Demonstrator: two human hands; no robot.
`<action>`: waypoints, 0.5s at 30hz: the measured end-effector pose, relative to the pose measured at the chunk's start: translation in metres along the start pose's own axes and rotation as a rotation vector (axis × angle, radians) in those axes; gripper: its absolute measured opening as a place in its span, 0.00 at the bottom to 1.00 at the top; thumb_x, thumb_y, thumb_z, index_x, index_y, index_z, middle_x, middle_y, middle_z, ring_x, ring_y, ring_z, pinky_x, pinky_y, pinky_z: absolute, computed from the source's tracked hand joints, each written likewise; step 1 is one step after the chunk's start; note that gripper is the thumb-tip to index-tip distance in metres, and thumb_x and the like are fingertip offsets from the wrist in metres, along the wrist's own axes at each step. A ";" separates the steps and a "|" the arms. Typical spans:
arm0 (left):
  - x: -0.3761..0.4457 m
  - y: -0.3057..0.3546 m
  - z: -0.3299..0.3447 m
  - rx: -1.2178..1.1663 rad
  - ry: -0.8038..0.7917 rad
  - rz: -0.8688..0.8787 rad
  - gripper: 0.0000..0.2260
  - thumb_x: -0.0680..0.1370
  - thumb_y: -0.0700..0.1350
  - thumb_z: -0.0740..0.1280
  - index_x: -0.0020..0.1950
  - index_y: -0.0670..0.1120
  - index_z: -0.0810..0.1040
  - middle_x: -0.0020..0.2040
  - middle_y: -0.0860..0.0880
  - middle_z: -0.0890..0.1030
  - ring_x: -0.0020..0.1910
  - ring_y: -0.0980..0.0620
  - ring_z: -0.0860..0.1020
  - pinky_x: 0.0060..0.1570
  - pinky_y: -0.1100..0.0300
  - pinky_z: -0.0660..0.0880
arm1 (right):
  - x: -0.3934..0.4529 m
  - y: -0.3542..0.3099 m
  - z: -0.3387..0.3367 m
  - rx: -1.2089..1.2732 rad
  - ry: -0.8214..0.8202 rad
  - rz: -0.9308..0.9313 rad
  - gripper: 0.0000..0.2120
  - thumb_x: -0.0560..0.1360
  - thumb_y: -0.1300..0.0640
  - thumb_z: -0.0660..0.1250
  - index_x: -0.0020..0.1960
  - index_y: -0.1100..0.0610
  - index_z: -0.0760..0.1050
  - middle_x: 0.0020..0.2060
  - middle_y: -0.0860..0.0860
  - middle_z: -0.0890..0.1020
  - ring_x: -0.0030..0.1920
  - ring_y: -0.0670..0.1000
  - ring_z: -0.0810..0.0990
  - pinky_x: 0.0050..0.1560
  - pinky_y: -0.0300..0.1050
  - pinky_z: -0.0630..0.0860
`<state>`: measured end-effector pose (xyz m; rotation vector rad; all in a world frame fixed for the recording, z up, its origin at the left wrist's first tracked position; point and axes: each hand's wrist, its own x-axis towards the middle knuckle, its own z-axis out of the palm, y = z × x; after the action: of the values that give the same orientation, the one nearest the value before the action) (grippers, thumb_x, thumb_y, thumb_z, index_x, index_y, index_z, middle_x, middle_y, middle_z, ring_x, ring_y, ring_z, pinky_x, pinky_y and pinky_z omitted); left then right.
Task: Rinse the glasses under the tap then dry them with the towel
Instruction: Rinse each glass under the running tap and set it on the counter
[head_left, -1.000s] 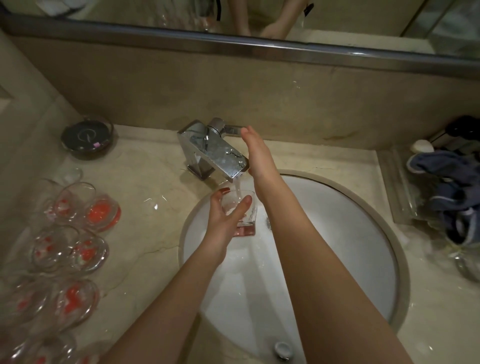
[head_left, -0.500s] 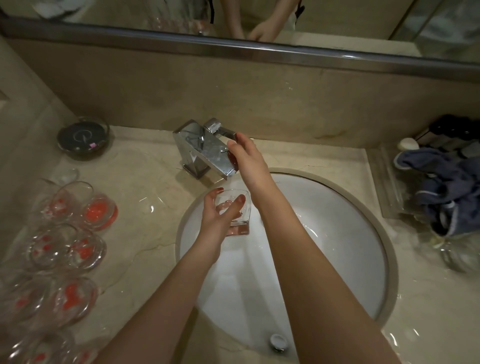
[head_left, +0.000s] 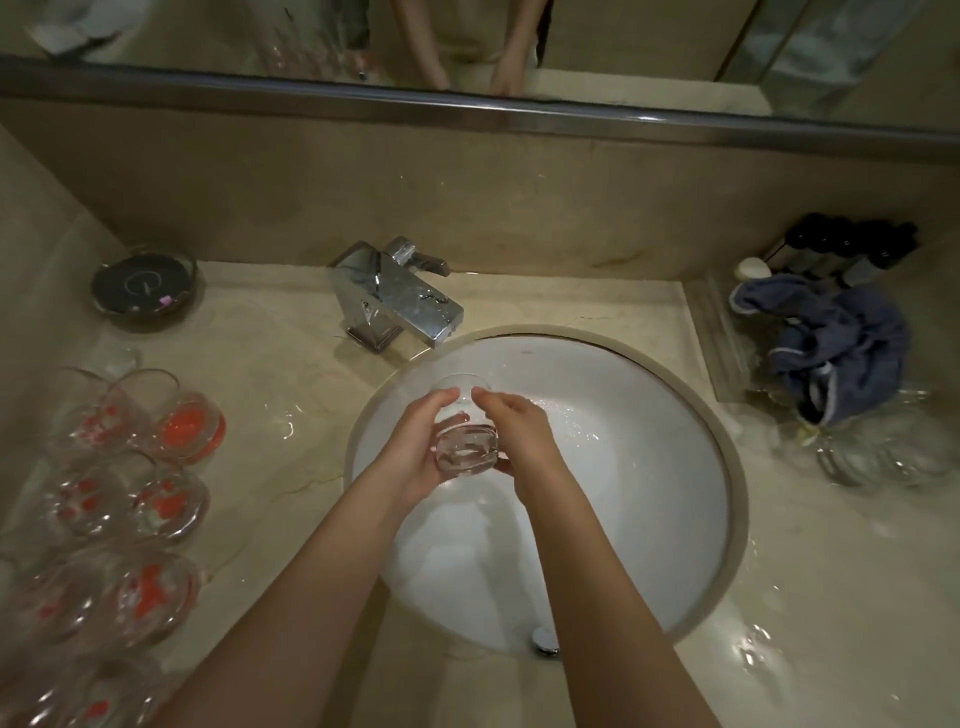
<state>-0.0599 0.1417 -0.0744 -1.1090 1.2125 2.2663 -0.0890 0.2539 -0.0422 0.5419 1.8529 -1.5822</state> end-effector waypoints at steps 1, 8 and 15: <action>-0.003 0.001 0.001 0.059 -0.004 -0.022 0.20 0.75 0.53 0.71 0.61 0.43 0.75 0.51 0.38 0.83 0.40 0.43 0.83 0.41 0.49 0.82 | 0.001 0.000 -0.002 -0.040 0.001 0.047 0.15 0.77 0.48 0.67 0.54 0.59 0.74 0.49 0.53 0.79 0.41 0.49 0.78 0.37 0.42 0.75; -0.010 0.001 0.005 0.141 -0.013 -0.175 0.17 0.76 0.54 0.71 0.48 0.40 0.75 0.35 0.41 0.82 0.38 0.42 0.82 0.45 0.47 0.80 | 0.007 0.008 -0.015 -0.045 0.012 0.177 0.27 0.72 0.43 0.72 0.62 0.62 0.74 0.57 0.61 0.79 0.44 0.56 0.83 0.28 0.41 0.78; -0.013 -0.001 0.033 0.357 -0.066 -0.144 0.18 0.75 0.57 0.70 0.51 0.43 0.78 0.36 0.44 0.85 0.33 0.48 0.84 0.32 0.55 0.82 | -0.004 0.018 -0.051 0.099 -0.002 0.110 0.25 0.71 0.44 0.73 0.61 0.59 0.76 0.55 0.61 0.80 0.41 0.58 0.86 0.34 0.45 0.82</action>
<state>-0.0667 0.1700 -0.0544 -0.9448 1.3927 1.8711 -0.0843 0.3076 -0.0484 0.6740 1.7195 -1.6067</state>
